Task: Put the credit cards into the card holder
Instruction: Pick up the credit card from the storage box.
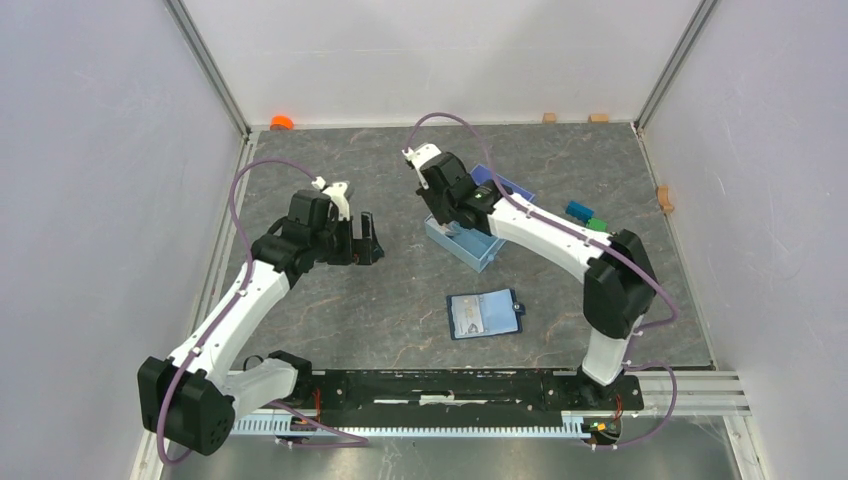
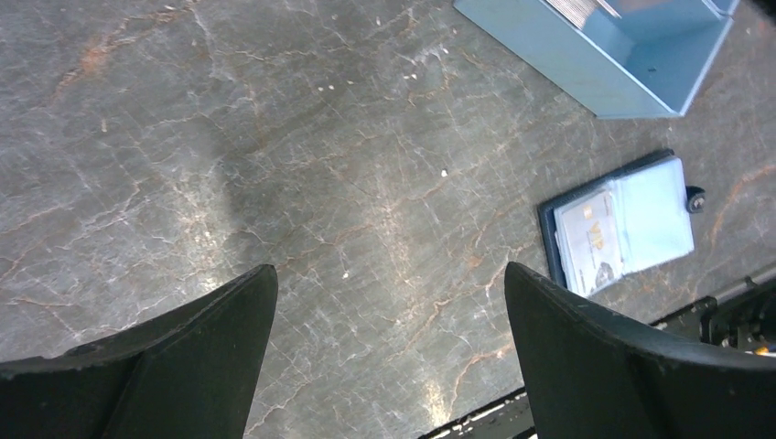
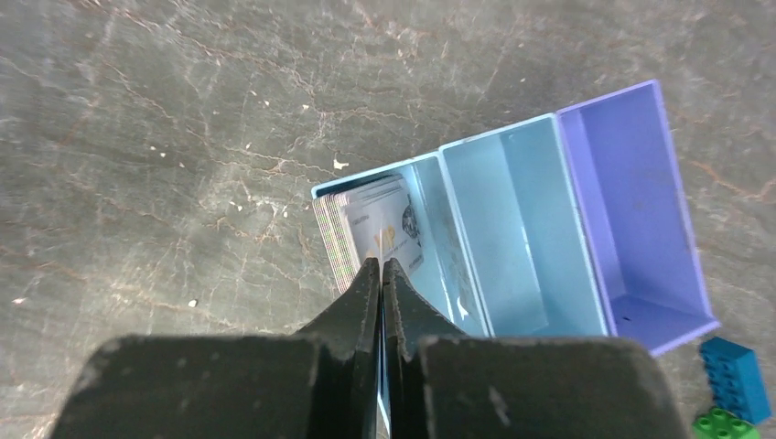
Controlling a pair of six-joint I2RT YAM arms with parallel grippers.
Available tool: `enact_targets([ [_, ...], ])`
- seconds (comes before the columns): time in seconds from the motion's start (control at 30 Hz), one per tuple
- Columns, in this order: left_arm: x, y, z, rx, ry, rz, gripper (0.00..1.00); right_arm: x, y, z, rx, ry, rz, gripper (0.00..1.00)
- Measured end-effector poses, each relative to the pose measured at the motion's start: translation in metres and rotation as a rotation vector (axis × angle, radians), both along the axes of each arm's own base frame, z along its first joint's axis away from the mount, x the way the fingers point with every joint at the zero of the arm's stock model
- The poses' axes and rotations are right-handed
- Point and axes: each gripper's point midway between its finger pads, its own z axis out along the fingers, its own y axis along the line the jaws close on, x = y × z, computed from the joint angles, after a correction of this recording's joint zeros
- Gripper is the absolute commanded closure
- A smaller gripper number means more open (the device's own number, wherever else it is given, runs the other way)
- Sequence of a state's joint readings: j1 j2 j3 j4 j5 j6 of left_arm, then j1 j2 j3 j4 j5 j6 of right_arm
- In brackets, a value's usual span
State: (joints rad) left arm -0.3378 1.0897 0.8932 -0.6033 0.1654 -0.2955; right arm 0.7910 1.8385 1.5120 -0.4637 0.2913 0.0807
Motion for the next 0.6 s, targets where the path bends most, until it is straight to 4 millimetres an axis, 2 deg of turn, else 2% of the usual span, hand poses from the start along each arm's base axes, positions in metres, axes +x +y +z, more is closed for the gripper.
enact_targets([
  [0.1, -0.004, -0.005, 0.001, -0.021, -0.007, -0.036, 0.04, -0.005, -0.004, 0.029, 0.025, -0.039, 0.016, 0.99],
  [0.2, -0.008, -0.013, 0.007, -0.061, -0.033, -0.087, 0.05, -0.015, -0.010, 0.066, 0.071, -0.086, 0.043, 1.00],
  [0.27, -0.012, -0.021, 0.010, -0.090, -0.045, -0.130, 0.06, -0.027, -0.013, 0.086, 0.115, -0.101, 0.080, 1.00],
  [0.33, -0.019, -0.032, 0.012, -0.130, -0.051, -0.193, 0.07, -0.049, -0.017, 0.096, 0.159, -0.092, 0.147, 1.00],
  [0.43, -0.036, -0.057, 0.017, -0.193, -0.052, -0.324, 0.07, -0.089, -0.019, 0.091, 0.224, -0.028, 0.272, 1.00],
  [0.6, -0.075, -0.101, 0.029, -0.290, -0.064, -0.574, 0.06, -0.169, -0.024, 0.045, 0.311, 0.200, 0.492, 1.00],
])
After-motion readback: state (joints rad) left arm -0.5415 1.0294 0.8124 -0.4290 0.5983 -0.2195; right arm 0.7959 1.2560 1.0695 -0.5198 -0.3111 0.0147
